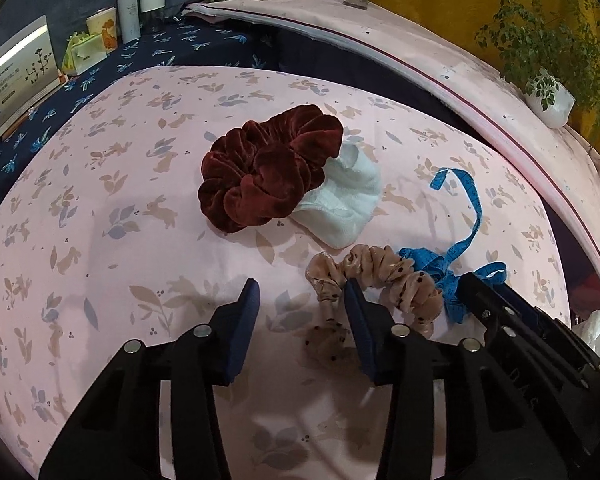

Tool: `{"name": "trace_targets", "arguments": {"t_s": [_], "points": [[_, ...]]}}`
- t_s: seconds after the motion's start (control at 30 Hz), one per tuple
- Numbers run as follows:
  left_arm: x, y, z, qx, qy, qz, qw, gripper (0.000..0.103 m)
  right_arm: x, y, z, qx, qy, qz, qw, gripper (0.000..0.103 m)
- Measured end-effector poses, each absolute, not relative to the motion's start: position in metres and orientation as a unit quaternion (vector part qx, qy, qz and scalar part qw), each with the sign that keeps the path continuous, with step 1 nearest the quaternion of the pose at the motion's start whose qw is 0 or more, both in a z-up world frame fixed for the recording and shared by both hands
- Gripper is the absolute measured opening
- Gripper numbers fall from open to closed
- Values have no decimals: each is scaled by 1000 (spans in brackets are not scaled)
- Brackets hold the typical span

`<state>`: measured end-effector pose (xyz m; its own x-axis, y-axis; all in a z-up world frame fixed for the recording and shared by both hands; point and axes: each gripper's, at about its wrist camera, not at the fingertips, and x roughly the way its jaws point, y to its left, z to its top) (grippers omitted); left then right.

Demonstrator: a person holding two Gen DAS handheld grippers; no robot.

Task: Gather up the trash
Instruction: 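Grasp the beige scrunchie with the left tool while the right tool grasps the blue ribbon, then carry the beige scrunchie and blue ribbon over the bin and release both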

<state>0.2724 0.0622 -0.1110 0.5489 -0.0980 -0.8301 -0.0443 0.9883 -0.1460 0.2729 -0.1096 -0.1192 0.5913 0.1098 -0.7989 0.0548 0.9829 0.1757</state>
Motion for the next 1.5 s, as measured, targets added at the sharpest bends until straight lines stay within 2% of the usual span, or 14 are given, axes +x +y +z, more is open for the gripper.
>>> {"name": "trace_targets", "arguments": {"t_s": [0.1,0.17,0.23,0.43,1.0,1.5], "points": [[271,59,-111,-73,472,-22,878,31,271,-109,-118,91,452,17,887,20],[270,57,-112,-71,471,-28,879,8,267,-111,-116,90,450,17,888,19],[268,55,-112,-71,473,-34,878,6,261,-115,-113,93,446,14,890,18],[254,49,-97,-80,467,-48,880,6,240,-135,-92,101,428,5,898,17],[185,-24,6,-61,393,-118,910,6,155,-223,10,109,332,-54,935,17],[118,-138,41,-13,367,-210,906,6,77,-310,32,98,313,-137,935,17]]}}
